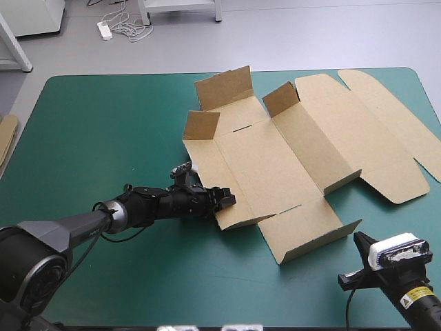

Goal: Fold the box

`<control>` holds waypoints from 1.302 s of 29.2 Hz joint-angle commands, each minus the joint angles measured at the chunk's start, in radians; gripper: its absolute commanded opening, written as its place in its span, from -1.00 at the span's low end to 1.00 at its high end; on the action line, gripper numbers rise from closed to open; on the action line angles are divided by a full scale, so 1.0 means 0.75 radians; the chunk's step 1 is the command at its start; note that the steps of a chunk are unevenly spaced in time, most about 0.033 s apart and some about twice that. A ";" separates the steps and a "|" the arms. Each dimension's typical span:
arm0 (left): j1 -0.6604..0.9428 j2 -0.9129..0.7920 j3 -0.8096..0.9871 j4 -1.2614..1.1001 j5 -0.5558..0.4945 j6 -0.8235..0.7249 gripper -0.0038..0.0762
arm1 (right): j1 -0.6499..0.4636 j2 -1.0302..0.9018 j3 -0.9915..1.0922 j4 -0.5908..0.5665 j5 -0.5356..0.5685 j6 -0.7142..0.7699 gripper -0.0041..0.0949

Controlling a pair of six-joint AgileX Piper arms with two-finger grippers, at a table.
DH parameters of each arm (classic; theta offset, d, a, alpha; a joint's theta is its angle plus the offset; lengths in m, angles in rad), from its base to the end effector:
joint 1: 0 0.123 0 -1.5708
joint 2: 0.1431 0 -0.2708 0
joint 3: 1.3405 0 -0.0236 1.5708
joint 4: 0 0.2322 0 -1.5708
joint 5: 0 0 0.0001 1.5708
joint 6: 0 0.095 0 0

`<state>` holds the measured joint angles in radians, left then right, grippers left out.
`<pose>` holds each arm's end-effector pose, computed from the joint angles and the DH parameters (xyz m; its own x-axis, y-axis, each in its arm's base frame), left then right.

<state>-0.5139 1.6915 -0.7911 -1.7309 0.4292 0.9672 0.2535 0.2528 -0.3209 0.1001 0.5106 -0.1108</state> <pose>0.2518 -0.1871 0.1736 -0.9185 -0.2173 -0.3304 0.0938 0.6918 -0.7160 0.0617 0.0208 0.2538 -0.3278 -0.1091 -0.9384 -0.3026 0.9531 -0.0051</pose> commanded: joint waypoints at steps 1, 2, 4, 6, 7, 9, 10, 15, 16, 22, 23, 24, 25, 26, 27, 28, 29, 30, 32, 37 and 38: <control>-0.015 -0.039 -0.020 -0.148 0.091 -0.034 -0.45 | 0.002 0.014 -0.041 -0.006 -0.096 -0.011 -0.96; -0.015 -0.042 -0.020 -0.148 0.094 -0.043 -0.55 | 0.002 0.014 -0.041 -0.006 -0.096 -0.011 -0.96; -0.015 -0.066 -0.020 -0.148 0.060 -0.043 -0.82 | 0.002 0.014 -0.041 -0.011 -0.096 -0.011 -0.96; -0.015 -0.088 -0.020 -0.148 0.021 -0.040 -0.92 | 0.002 0.014 -0.041 -0.011 -0.096 -0.011 -0.96; -0.015 -0.097 -0.020 -0.148 0.005 -0.029 -0.93 | 0.002 0.014 -0.041 -0.011 -0.098 -0.011 -0.96; -0.015 -0.118 -0.020 -0.148 -0.012 0.021 -0.93 | 0.002 0.014 -0.041 -0.011 -0.098 -0.011 -0.96; -0.015 -0.132 -0.020 -0.144 -0.015 0.036 -0.93 | 0.002 0.014 -0.041 -0.011 -0.098 -0.011 -0.96; -0.015 -0.186 -0.020 -0.036 -0.033 0.065 -0.93 | 0.002 0.014 -0.041 -0.011 -0.098 -0.011 -0.96; -0.015 -0.197 -0.020 0.009 -0.040 0.052 -0.93 | 0.002 0.014 -0.041 -0.011 -0.098 -0.011 -0.96; -0.015 -0.280 -0.022 0.413 -0.057 -0.232 -0.93 | 0.002 0.014 -0.041 -0.011 -0.092 -0.011 -0.95; -0.015 -0.292 -0.027 0.518 -0.054 -0.319 -0.93 | 0.002 0.014 -0.041 -0.011 -0.092 -0.011 -0.95; -0.015 -0.300 -0.040 0.638 -0.041 -0.418 -0.93 | 0.002 0.014 -0.041 -0.011 -0.092 -0.011 -0.95; -0.015 -0.300 -0.054 0.768 -0.021 -0.505 -0.93 | 0.002 0.014 -0.041 -0.011 -0.092 -0.011 -0.95; -0.015 -0.300 -0.081 0.902 0.019 -0.610 -0.93 | 0.002 0.014 -0.041 -0.011 -0.092 -0.011 -0.95; -0.015 -0.300 -0.113 1.043 0.062 -0.717 -0.93 | 0.002 0.014 -0.041 -0.011 -0.092 -0.010 -0.95; -0.015 -0.300 -0.146 1.157 0.112 -0.834 -0.93 | 0.002 0.014 -0.041 -0.011 -0.087 -0.010 -0.95; -0.015 -0.300 -0.183 1.294 0.164 -0.941 -0.93 | 0.002 0.014 -0.041 -0.001 -0.084 -0.010 -0.95; -0.015 -0.300 -0.217 1.402 0.206 -1.013 -0.93 | 0.002 0.014 -0.041 -0.001 -0.082 -0.010 -0.95; -0.015 -0.300 -0.307 1.649 0.309 -1.167 -0.93 | 0.002 0.014 -0.041 -0.001 -0.079 -0.010 -0.95; -0.015 -0.300 -0.540 2.009 0.508 -1.311 -0.93 | 0.002 0.014 -0.041 -0.001 -0.074 -0.010 -0.95; -0.015 -0.300 -0.578 2.068 0.537 -1.314 -0.93 | 0.002 0.014 -0.041 -0.001 -0.074 -0.010 -0.95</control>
<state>-0.5216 1.5073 -1.1207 -0.3111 0.7915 0.0093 0.2535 0.2528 -0.3209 0.0990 0.5168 -0.1108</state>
